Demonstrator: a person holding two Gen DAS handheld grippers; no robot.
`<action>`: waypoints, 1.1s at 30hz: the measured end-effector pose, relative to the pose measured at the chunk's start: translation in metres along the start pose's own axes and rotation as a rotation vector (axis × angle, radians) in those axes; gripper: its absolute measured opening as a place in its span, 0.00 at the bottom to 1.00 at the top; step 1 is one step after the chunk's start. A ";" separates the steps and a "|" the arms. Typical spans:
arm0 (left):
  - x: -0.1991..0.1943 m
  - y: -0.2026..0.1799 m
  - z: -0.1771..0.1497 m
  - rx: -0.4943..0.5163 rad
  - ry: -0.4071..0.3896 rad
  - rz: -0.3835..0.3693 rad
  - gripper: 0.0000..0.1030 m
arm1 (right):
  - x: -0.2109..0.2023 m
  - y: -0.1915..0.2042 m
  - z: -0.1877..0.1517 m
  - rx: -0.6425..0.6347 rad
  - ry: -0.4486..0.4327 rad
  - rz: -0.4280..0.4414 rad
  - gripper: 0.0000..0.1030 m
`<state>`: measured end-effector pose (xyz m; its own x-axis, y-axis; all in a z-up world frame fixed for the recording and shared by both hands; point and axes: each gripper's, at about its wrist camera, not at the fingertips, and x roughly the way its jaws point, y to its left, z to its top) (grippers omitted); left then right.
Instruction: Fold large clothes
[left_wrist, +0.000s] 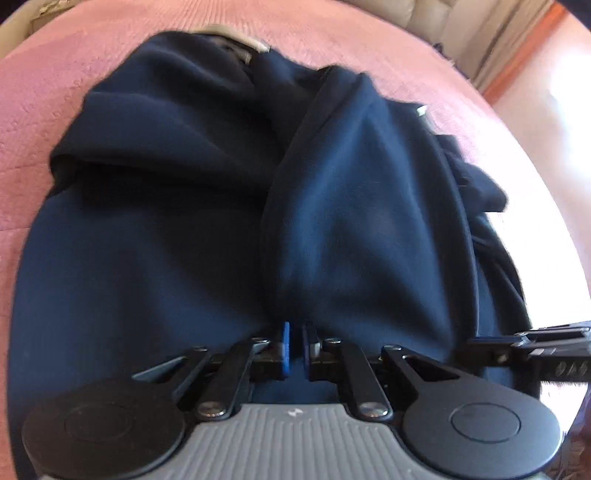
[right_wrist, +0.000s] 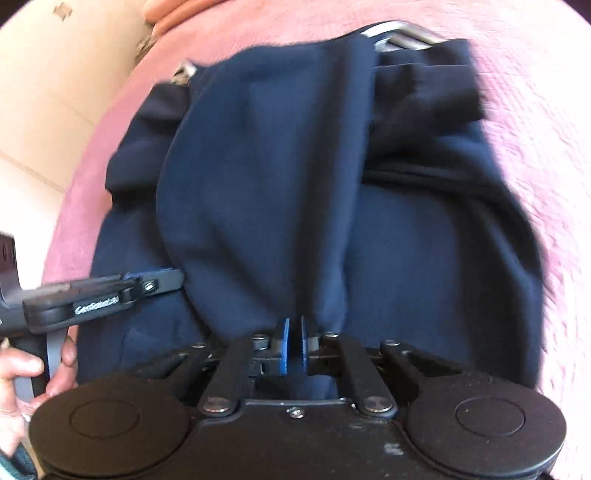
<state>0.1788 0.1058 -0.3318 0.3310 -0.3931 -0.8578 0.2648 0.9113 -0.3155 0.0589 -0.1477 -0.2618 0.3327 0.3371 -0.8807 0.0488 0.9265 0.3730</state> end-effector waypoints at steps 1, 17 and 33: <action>-0.007 0.005 -0.005 0.003 -0.001 -0.011 0.11 | -0.012 -0.003 -0.008 0.011 -0.011 -0.002 0.21; -0.143 0.100 -0.094 -0.106 0.055 0.142 0.50 | -0.068 0.004 -0.172 0.261 0.221 -0.374 0.64; -0.129 0.144 -0.165 -0.316 0.255 -0.066 0.76 | -0.045 -0.043 -0.209 0.473 0.141 -0.227 0.76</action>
<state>0.0249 0.3081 -0.3333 0.0767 -0.4449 -0.8923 -0.0262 0.8937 -0.4479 -0.1548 -0.1676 -0.2989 0.1370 0.1865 -0.9729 0.5342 0.8132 0.2311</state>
